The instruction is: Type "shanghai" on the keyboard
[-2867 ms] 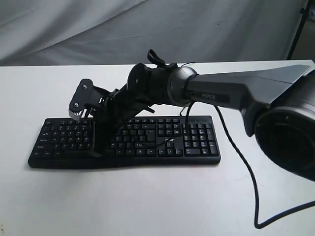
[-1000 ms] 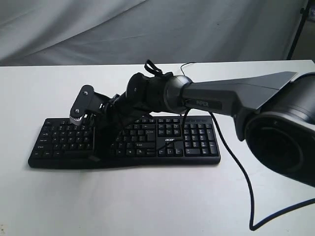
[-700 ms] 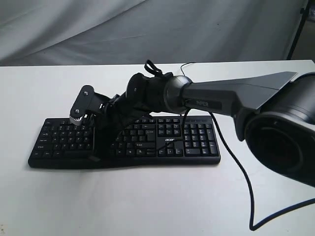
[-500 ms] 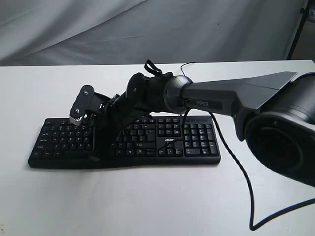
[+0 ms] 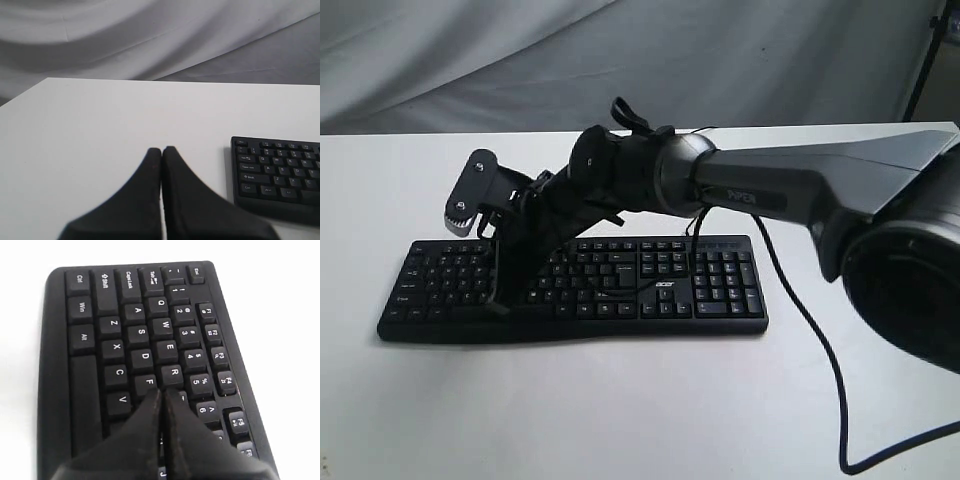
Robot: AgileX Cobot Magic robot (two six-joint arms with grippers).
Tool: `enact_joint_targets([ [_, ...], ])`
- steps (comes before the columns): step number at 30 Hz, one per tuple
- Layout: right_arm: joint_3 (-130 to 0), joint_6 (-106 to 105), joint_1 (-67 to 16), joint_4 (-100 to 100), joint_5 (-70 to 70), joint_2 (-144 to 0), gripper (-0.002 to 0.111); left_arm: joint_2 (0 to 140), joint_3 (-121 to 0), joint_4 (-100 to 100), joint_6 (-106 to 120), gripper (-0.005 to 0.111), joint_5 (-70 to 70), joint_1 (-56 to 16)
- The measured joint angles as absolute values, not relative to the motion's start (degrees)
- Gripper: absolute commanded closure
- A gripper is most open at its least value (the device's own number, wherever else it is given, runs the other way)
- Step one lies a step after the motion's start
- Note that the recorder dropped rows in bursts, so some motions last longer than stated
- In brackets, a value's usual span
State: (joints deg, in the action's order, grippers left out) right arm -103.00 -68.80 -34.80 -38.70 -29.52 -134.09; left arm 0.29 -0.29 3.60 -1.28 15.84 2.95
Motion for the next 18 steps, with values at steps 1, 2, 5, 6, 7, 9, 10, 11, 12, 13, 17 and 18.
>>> enact_joint_targets([
  [1, -103.0, -68.8, -34.8, -38.7, -29.5, -134.1, 0.108, 0.3, -0.3, 3.6, -1.3, 0.106, 15.8, 3.0],
  [2, -103.0, -68.8, -34.9, -38.7, -29.5, -134.1, 0.108, 0.3, -0.3, 3.6, -1.3, 0.106, 15.8, 3.0],
  [5, -103.0, -68.8, -35.5, -38.7, -29.2, -134.1, 0.108, 0.3, -0.3, 3.6, -1.3, 0.106, 15.8, 3.0],
  [6, -103.0, -68.8, -36.0, -38.7, -29.2, -134.1, 0.108, 0.3, -0.3, 3.6, -1.3, 0.106, 15.8, 3.0],
  [7, -103.1, -68.8, -36.2, -38.7, -29.2, -134.1, 0.108, 0.3, -0.3, 3.6, -1.3, 0.106, 15.8, 3.0],
  [9, -104.7, -68.1, -37.1, -38.7, -29.3, -134.2, 0.108, 0.3, -0.3, 3.6, -1.3, 0.106, 15.8, 3.0],
  [10, -105.9, -68.0, -37.8, -38.7, -29.3, -134.2, 0.108, 0.3, -0.3, 3.6, -1.3, 0.106, 15.8, 3.0],
  [11, -106.7, -67.6, -38.4, -38.7, -29.3, -134.2, 0.108, 0.3, -0.3, 3.6, -1.3, 0.106, 15.8, 3.0],
  [12, -107.3, -67.5, -38.9, -38.7, -29.3, -134.2, 0.108, 0.3, -0.3, 3.6, -1.3, 0.106, 15.8, 3.0],
  [13, -108.6, -66.8, -39.3, -38.7, -29.6, -134.3, 0.108, 0.3, -0.3, 3.6, -1.3, 0.106, 15.8, 3.0],
  [17, -116.6, -59.2, -40.7, -34.1, -33.3, -138.5, 0.108, 0.3, -0.3, 3.6, -1.3, 0.106, 15.8, 3.0],
  [18, -118.9, -57.4, -41.0, -32.1, -34.4, -139.5, 0.108, 0.3, -0.3, 3.6, -1.3, 0.106, 15.8, 3.0],
])
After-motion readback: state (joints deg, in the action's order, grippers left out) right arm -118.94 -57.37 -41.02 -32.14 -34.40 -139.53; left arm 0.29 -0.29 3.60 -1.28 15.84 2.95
